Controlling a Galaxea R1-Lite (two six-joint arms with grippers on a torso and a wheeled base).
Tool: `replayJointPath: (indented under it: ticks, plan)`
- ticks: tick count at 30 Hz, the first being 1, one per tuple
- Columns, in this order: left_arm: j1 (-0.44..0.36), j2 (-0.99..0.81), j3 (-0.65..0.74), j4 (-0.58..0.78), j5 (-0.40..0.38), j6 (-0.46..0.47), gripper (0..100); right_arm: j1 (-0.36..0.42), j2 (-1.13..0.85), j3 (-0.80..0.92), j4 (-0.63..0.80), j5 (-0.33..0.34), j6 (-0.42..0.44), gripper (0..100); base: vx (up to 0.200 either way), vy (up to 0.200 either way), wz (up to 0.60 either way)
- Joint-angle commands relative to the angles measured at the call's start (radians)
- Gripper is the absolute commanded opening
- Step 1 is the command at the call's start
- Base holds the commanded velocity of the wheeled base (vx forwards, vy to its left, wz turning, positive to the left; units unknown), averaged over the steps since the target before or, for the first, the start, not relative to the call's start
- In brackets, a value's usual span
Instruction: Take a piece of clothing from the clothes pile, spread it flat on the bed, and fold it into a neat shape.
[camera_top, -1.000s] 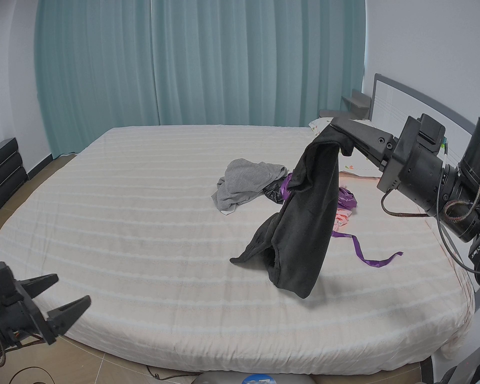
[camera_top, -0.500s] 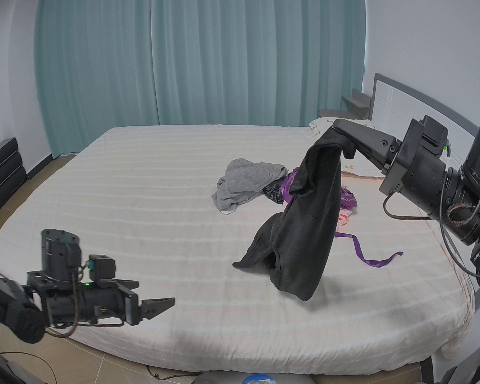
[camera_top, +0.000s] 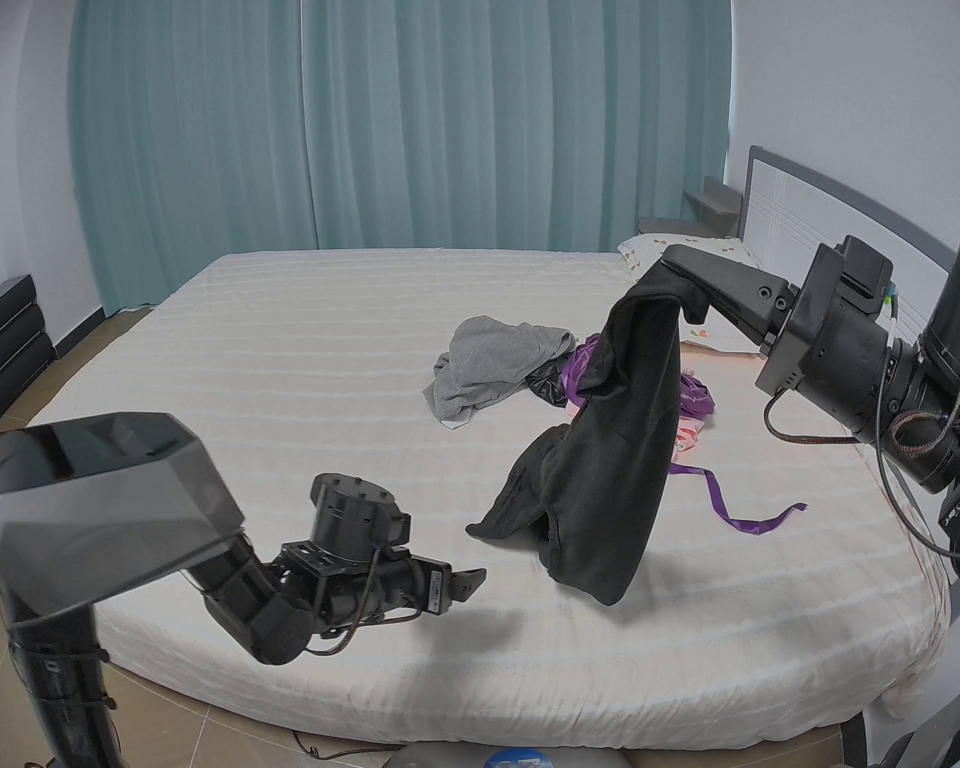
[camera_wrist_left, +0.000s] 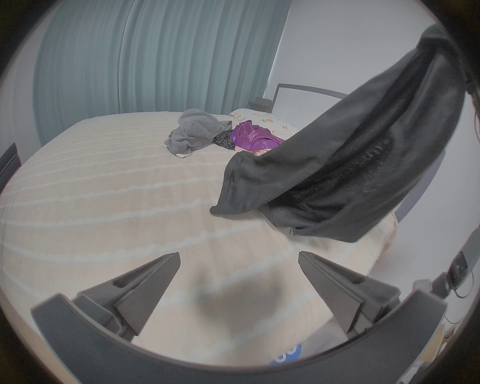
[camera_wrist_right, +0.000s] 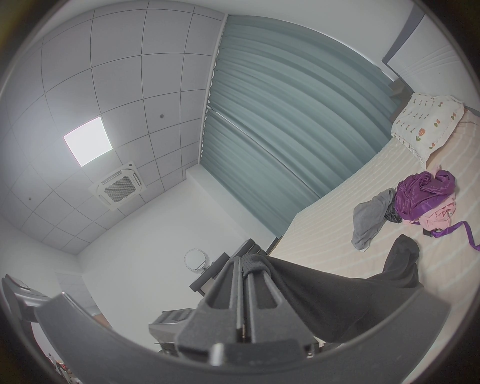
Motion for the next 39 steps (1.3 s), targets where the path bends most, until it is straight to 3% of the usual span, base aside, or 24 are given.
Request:
replayJointPath:
  ticks: [1,13,20,21,26,30,33,39]
  plan:
    - [-0.034,0.203,-0.142,-0.024,0.034,-0.011,100,0.009,0.001,0.001,-0.003,0.001,-0.002,0,0.0,0.0,0.0]
    - [-0.041,0.347,-0.385,-0.016,0.041,-0.014,100,0.007,-0.013,-0.002,0.0,-0.001,-0.002,0,0.0,0.0,0.0]
    - [-0.041,0.481,-0.609,-0.011,0.124,-0.036,100,0.009,-0.022,0.005,0.0,-0.001,-0.002,0,0.0,0.0,0.0]
    - [-0.041,0.501,-0.669,-0.004,0.147,-0.046,0,0.007,-0.022,0.008,-0.001,-0.001,-0.002,0,0.0,0.0,0.0]
    - [-0.041,0.499,-0.681,0.03,0.172,-0.071,0,0.003,-0.013,0.012,0.0,-0.002,-0.001,0,0.0,0.0,0.0]
    - [-0.033,0.455,-0.659,-0.004,0.23,-0.175,0,-0.028,0.027,0.012,-0.001,-0.007,-0.001,0,0.0,0.0,0.0]
    - [-0.025,0.33,-0.577,-0.004,0.238,-0.26,0,-0.082,0.079,0.012,-0.011,-0.006,-0.001,0,0.0,0.0,0.0]
    - [0.018,0.071,-0.377,0.048,0.242,-0.27,0,-0.203,0.264,-0.019,-0.017,-0.021,-0.03,0,0.0,0.0,0.0]
